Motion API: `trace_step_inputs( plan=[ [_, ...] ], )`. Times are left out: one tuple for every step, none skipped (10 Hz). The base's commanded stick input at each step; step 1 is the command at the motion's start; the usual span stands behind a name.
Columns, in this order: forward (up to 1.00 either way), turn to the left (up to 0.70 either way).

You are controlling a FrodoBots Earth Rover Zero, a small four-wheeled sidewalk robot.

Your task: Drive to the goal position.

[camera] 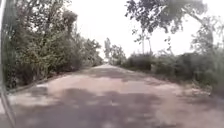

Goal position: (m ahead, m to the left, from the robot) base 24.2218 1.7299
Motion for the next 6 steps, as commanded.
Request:
trace_step_inputs(
  plan=[
    [0.7, 0.0],
    [0.7, 0.0],
    [0.7, 0.0],
    [0.7, 0.0],
    [0.7, 0.0],
    [0.7, 0.0]
  ],
)
